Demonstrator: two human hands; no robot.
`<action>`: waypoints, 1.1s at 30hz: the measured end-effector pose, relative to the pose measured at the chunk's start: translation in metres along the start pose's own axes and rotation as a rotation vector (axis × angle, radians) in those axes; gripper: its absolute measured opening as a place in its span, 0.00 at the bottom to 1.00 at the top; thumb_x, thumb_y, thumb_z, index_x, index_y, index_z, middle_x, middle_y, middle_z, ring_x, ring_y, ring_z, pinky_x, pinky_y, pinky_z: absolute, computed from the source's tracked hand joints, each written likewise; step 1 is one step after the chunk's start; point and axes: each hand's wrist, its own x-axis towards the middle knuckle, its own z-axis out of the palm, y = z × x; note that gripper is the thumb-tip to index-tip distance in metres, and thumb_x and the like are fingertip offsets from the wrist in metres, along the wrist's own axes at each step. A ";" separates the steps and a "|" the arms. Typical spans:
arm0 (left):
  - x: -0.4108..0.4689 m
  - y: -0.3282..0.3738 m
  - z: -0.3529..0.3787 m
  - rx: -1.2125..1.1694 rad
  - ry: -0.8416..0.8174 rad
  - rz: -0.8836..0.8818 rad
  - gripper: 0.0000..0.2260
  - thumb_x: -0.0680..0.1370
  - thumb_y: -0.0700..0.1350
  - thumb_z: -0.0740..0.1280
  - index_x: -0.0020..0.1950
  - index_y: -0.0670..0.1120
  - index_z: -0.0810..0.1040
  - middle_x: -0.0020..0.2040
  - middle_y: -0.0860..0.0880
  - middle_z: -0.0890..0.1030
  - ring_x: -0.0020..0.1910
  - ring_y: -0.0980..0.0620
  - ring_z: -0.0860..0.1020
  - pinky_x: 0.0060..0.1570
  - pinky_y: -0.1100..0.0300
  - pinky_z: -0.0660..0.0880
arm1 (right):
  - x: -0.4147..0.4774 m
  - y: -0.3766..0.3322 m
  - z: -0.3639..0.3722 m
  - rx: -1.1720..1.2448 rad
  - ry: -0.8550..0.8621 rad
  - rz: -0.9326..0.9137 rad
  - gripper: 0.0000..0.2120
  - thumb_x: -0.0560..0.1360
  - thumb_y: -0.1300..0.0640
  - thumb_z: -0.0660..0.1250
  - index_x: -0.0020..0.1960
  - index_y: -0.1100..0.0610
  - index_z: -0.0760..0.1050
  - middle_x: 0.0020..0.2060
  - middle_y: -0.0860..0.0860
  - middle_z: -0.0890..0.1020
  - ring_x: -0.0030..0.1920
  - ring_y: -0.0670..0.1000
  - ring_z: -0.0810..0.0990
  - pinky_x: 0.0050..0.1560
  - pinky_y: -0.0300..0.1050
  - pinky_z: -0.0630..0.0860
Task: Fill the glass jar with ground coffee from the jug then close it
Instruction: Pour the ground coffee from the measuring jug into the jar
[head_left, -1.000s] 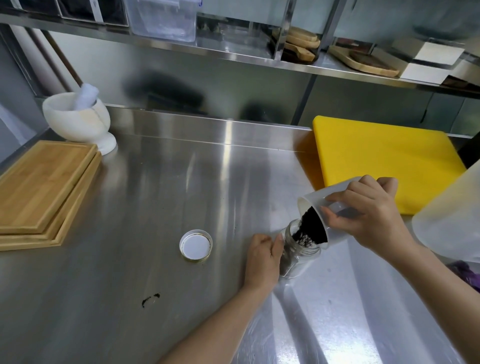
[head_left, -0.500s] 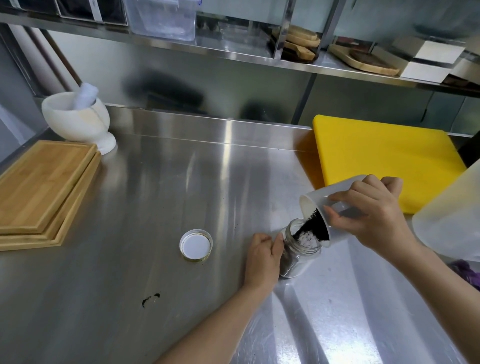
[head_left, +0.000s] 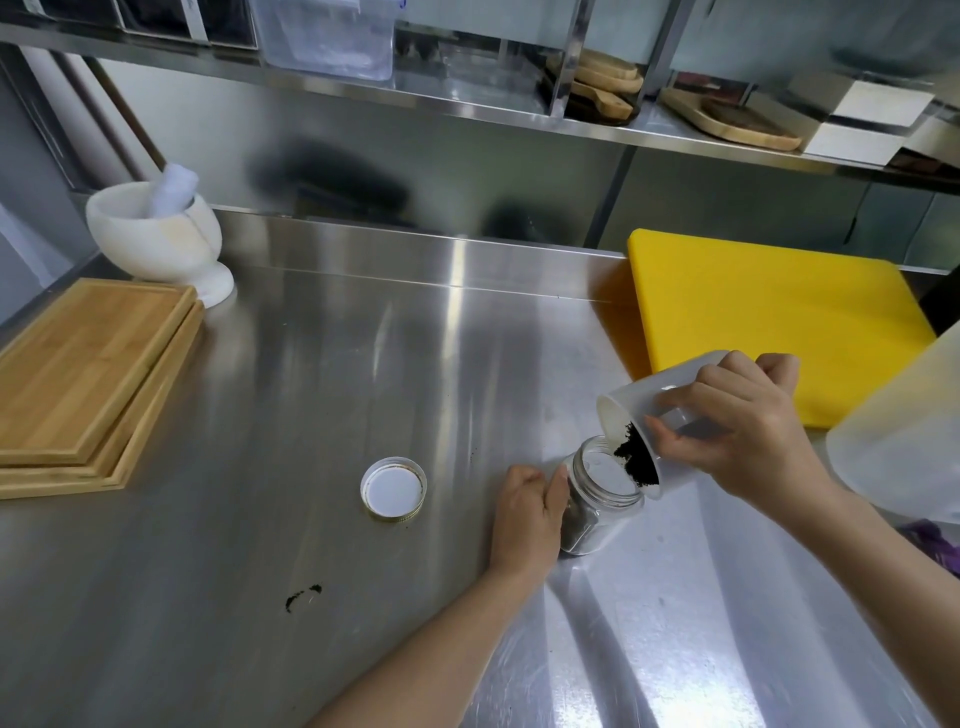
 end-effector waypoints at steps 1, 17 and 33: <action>0.000 0.000 0.000 -0.001 0.004 0.005 0.23 0.79 0.51 0.56 0.34 0.35 0.75 0.42 0.43 0.73 0.43 0.52 0.70 0.51 0.59 0.68 | 0.001 -0.001 0.000 0.003 -0.003 -0.003 0.13 0.71 0.51 0.68 0.33 0.59 0.79 0.24 0.49 0.70 0.35 0.49 0.64 0.44 0.46 0.54; 0.001 -0.004 0.003 -0.008 0.019 0.045 0.31 0.73 0.63 0.49 0.32 0.36 0.74 0.39 0.45 0.72 0.43 0.53 0.70 0.51 0.60 0.68 | 0.005 0.000 0.003 0.007 -0.065 -0.021 0.13 0.70 0.50 0.67 0.33 0.59 0.78 0.26 0.49 0.73 0.36 0.47 0.63 0.44 0.45 0.53; 0.003 -0.009 0.005 0.014 0.050 0.078 0.40 0.66 0.74 0.39 0.30 0.40 0.71 0.36 0.45 0.71 0.41 0.52 0.69 0.45 0.67 0.62 | 0.011 -0.001 0.002 0.031 -0.147 -0.051 0.15 0.70 0.49 0.64 0.33 0.59 0.77 0.27 0.51 0.76 0.37 0.49 0.64 0.43 0.49 0.57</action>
